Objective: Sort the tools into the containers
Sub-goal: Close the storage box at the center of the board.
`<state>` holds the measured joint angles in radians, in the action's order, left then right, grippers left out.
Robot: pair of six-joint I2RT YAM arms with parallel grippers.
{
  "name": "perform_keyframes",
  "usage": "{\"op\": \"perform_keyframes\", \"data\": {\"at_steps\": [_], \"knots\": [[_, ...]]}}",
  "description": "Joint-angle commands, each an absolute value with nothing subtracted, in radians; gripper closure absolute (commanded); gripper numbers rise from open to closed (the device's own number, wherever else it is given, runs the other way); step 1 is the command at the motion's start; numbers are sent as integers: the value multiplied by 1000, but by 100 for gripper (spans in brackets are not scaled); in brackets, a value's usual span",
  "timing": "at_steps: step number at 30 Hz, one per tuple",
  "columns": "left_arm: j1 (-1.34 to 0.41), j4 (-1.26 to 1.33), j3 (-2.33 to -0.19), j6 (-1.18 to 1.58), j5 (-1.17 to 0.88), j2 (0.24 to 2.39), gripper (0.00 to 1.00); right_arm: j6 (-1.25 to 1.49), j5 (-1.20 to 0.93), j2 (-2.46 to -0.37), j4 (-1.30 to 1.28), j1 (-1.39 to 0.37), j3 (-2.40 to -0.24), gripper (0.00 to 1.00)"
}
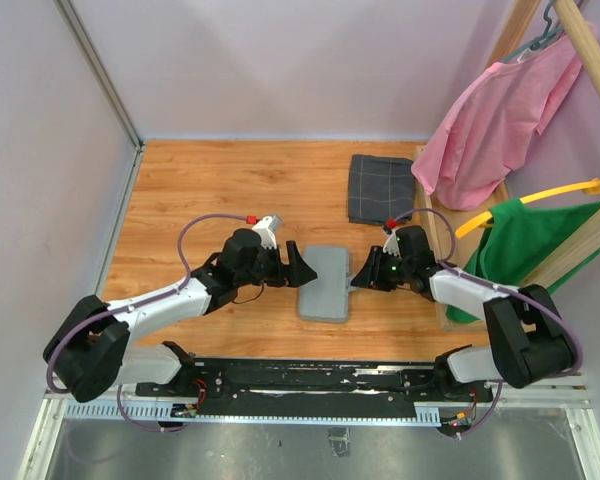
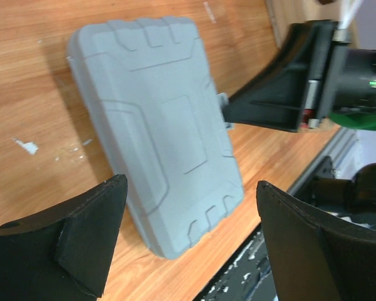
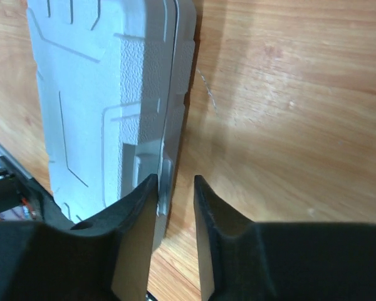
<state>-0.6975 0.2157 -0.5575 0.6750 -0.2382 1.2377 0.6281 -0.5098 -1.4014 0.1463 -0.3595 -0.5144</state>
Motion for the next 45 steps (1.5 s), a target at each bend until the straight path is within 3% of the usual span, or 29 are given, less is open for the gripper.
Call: {"op": "perform_keyframes", "data": {"at_steps": [1, 10, 19, 33, 38, 45], "knots": [[-706, 177, -600, 625, -165, 1270, 11, 553, -392, -1299, -40, -371, -551, 65], [-707, 216, -654, 598, -206, 1397, 8, 559, -326, -1139, -90, -371, -514, 52], [-736, 227, -670, 582, -196, 1487, 11, 686, -381, -1041, 65, -370, -393, 42], [-776, 193, -693, 608, -55, 1601, 22, 732, -456, -1051, 210, -369, -347, 36], [-783, 180, -681, 612, -39, 1616, 31, 739, -483, -1123, 277, -370, -340, 35], [-794, 172, -653, 618, -15, 1620, 33, 755, -479, -1215, 355, -369, -328, 34]]}}
